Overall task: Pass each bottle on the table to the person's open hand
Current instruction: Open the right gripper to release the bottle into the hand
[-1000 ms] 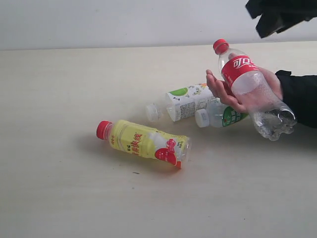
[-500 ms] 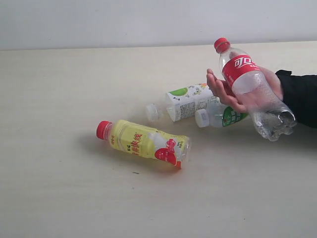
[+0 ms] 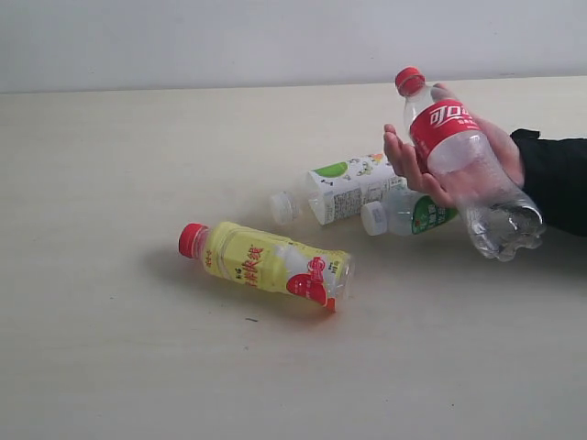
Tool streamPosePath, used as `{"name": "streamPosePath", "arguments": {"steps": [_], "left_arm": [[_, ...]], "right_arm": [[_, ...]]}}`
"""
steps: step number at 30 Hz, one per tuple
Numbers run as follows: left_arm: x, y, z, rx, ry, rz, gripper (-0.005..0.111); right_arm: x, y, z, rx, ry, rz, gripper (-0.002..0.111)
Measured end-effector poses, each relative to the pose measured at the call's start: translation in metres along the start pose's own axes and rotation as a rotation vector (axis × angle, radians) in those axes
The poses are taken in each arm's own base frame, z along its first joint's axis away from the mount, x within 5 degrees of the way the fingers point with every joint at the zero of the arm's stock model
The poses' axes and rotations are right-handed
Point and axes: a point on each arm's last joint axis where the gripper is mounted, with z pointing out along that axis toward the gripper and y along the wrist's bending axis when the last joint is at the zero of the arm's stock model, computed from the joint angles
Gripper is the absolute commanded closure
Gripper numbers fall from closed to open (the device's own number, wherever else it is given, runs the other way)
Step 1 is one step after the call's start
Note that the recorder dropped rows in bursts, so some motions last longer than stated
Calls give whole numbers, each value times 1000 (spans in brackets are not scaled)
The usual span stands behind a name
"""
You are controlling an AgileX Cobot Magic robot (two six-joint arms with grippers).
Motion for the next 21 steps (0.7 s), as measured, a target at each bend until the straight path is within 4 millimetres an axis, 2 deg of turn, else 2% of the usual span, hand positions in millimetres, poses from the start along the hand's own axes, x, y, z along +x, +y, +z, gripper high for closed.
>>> {"name": "streamPosePath", "arguments": {"steps": [21], "left_arm": [[0,0,0,0,0,0,107]], "right_arm": [[3,0,-1,9,-25,-6,108]]}}
